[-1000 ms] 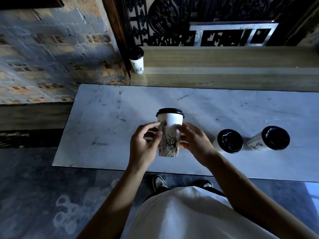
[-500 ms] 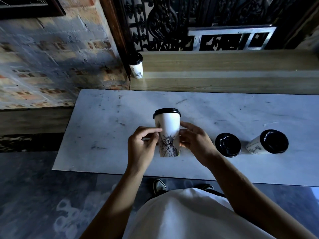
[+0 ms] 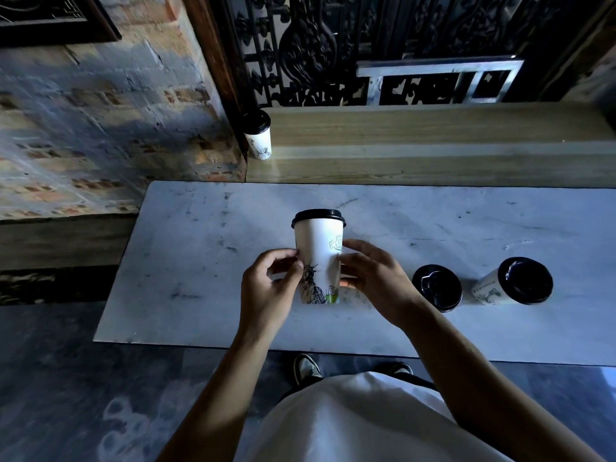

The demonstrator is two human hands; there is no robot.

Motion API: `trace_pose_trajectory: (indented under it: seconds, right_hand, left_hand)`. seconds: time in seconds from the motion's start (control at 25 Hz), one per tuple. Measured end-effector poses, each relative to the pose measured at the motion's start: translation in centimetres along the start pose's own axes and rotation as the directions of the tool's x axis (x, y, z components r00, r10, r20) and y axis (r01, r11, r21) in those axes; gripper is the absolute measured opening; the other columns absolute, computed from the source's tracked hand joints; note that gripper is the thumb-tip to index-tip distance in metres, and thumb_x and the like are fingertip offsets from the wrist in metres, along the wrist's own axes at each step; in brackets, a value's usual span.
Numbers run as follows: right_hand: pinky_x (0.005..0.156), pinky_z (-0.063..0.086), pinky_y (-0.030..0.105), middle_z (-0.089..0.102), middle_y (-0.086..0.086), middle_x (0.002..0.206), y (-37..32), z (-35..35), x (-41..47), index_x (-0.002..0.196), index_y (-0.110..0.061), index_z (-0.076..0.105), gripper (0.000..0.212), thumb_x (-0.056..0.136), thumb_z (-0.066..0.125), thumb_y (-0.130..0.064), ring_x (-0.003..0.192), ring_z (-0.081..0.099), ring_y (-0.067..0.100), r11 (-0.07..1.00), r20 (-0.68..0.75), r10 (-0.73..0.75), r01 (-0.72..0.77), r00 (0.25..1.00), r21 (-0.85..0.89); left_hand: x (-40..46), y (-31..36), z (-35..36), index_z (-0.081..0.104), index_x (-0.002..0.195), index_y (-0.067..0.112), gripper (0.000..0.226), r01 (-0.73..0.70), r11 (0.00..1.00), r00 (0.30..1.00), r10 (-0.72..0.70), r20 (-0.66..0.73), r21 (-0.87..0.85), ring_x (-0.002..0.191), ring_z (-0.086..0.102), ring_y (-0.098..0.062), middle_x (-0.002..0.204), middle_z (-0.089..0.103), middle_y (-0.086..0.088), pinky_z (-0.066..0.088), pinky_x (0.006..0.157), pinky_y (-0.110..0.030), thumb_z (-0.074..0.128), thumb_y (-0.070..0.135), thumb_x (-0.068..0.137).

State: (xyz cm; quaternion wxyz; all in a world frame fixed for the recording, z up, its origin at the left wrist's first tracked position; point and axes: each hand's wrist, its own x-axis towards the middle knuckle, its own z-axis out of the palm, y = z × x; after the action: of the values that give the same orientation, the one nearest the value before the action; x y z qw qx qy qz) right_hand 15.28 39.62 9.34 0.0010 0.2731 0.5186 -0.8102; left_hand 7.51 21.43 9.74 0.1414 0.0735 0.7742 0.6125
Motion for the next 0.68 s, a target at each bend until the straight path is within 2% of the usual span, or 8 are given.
trace_pose_trajectory:
  seconds: [0.08,0.24,0.32,0.44,0.52,0.6,0.68]
  right_hand:
    - [0.080,0.059,0.036,0.076,0.019,0.115,0.0,-0.2,0.1,0.135,-0.008,0.059,0.038,0.097,0.056,-0.005,0.097,0.074,0.030,1.000,-0.013,0.018,-0.018,1.000,0.006]
    - [0.096,0.057,0.048,0.070,0.024,0.125,0.1,-0.4,0.2,0.138,-0.010,0.058,0.043,0.096,0.057,-0.001,0.114,0.069,0.043,0.999,-0.010,-0.001,0.001,1.000,-0.036]
    - [0.095,0.058,0.045,0.070,0.023,0.126,0.0,-0.4,0.1,0.139,-0.007,0.057,0.046,0.094,0.062,-0.005,0.115,0.068,0.042,0.999,0.006,-0.011,0.012,1.000,-0.042]
    - [0.097,0.058,0.042,0.075,0.017,0.120,-0.5,-0.5,-0.2,0.128,-0.005,0.068,0.032,0.096,0.061,-0.005,0.111,0.072,0.035,0.993,0.046,-0.033,0.038,0.998,-0.113]
    - [0.093,0.059,0.040,0.077,0.013,0.117,-0.6,-0.4,-0.3,0.124,-0.008,0.070,0.029,0.096,0.063,-0.006,0.108,0.073,0.032,0.991,0.048,-0.037,0.043,0.998,-0.123]
    - [0.083,0.060,0.035,0.075,0.008,0.111,-0.7,-0.2,-0.2,0.127,-0.013,0.068,0.033,0.095,0.063,-0.006,0.101,0.072,0.025,0.997,0.023,-0.016,0.017,1.000,-0.073]
    - [0.076,0.059,0.032,0.069,0.009,0.105,-0.9,-0.2,-0.2,0.133,-0.015,0.063,0.041,0.095,0.060,-0.002,0.096,0.071,0.021,0.999,0.016,0.002,-0.002,1.000,-0.033]
  left_hand:
    - [0.1,0.2,-0.2,0.076,0.097,0.020,0.014,-0.020,1.000,1.000,0.020,0.023,0.011,0.092,0.074,-0.016,0.094,0.079,0.002,0.060,0.085,-0.037,0.078,0.011,0.086]
    - [-0.1,0.7,0.0,0.078,0.094,0.015,0.019,-0.100,0.994,0.994,0.097,0.053,0.049,0.080,0.073,-0.015,0.090,0.077,-0.003,0.056,0.075,-0.023,0.075,-0.001,0.085]
    - [-0.1,0.7,0.1,0.079,0.096,0.016,0.023,-0.102,0.993,0.994,0.099,0.046,0.055,0.080,0.073,-0.017,0.093,0.077,-0.004,0.057,0.075,-0.024,0.072,-0.004,0.087]
    - [0.0,0.6,0.2,0.079,0.100,0.021,0.022,-0.036,0.999,0.999,0.036,0.017,0.035,0.088,0.076,-0.017,0.099,0.078,-0.001,0.061,0.081,-0.031,0.071,0.004,0.089]
    - [0.0,0.6,0.2,0.077,0.104,0.023,0.017,-0.016,1.000,1.000,0.015,0.004,0.024,0.094,0.075,-0.014,0.105,0.078,0.000,0.062,0.085,-0.035,0.075,0.016,0.088]
    - [0.1,0.6,0.2,0.076,0.107,0.020,0.025,-0.025,0.999,1.000,0.025,-0.014,0.026,0.099,0.074,-0.013,0.107,0.077,0.000,0.061,0.087,-0.038,0.077,0.029,0.084]
    - [0.3,0.6,0.1,0.075,0.110,0.017,0.031,-0.030,0.999,0.999,0.031,-0.024,0.026,0.099,0.074,-0.014,0.108,0.077,-0.002,0.061,0.087,-0.039,0.079,0.030,0.082]
